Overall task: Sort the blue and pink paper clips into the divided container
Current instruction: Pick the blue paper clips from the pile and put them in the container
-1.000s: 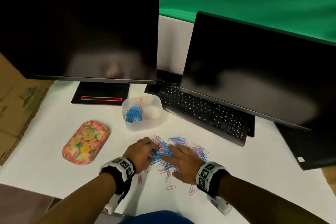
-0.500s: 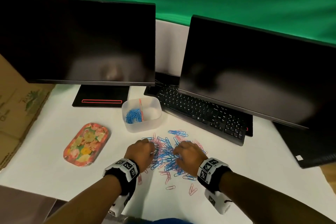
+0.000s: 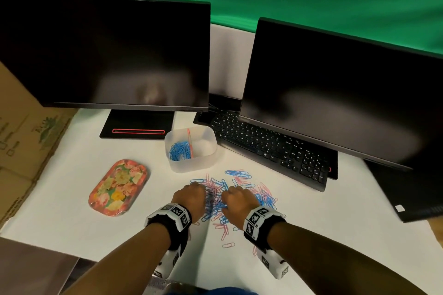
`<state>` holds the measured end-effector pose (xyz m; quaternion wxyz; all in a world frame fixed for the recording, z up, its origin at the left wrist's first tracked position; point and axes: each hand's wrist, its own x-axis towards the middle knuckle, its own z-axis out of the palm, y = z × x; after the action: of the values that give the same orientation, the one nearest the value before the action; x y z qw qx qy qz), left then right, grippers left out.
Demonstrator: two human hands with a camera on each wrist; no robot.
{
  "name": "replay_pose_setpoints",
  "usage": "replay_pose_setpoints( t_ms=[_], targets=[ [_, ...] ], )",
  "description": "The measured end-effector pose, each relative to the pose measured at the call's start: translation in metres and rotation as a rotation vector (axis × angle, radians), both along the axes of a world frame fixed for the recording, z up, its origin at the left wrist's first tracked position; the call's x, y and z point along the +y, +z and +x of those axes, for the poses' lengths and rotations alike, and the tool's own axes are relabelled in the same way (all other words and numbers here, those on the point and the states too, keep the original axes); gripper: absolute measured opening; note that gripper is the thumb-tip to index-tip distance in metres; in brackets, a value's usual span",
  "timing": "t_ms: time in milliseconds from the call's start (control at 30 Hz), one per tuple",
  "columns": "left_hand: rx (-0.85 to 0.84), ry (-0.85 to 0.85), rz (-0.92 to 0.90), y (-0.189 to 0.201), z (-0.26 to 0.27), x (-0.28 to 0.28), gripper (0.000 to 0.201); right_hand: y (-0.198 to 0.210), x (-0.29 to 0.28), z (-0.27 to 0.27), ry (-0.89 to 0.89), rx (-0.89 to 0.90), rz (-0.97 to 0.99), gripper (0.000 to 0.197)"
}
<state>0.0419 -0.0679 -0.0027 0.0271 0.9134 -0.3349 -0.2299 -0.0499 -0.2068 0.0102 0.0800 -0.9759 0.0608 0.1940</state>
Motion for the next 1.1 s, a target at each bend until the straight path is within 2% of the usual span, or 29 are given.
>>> replay_pose_setpoints(
  t_ms=[100,200,333,400,500,633,767,933,1033,1100],
  targets=[
    [0.036,0.024,-0.086,-0.003,0.001,0.005,0.021,0.0,0.001,0.0,-0.007,-0.006,-0.001,0.027],
    [0.044,0.005,-0.079,-0.004,0.003,0.008,0.015,0.0,0.002,0.0,-0.023,0.01,-0.008,0.021],
    [0.079,0.068,-0.124,-0.002,0.006,0.011,0.019,0.002,-0.002,-0.002,-0.058,0.017,0.02,0.023],
    [0.104,0.138,-0.19,0.0,0.009,0.013,0.018,0.006,-0.006,-0.005,-0.077,0.01,0.072,0.022],
    [0.152,0.256,-0.338,0.004,0.012,0.016,0.016,0.007,-0.013,-0.014,-0.152,0.009,0.24,0.005],
    [0.281,0.356,-0.547,0.008,0.018,0.02,0.018,0.003,-0.022,-0.02,-0.37,-0.092,0.525,0.013],
    [0.525,0.59,-0.754,0.019,0.02,0.02,0.011,0.002,-0.028,-0.017,-0.479,-0.157,0.604,0.023],
    [0.765,0.751,-0.85,0.027,0.019,0.019,0.008,0.008,-0.036,-0.015,-0.55,-0.143,0.656,0.022],
    [0.811,0.802,-0.854,0.028,0.019,0.019,0.009,0.014,-0.037,-0.012,-0.602,-0.191,0.745,0.013],
    [0.798,0.788,-0.855,0.028,0.019,0.019,0.01,0.014,-0.038,-0.011,-0.631,-0.198,0.822,0.015]
  ],
)
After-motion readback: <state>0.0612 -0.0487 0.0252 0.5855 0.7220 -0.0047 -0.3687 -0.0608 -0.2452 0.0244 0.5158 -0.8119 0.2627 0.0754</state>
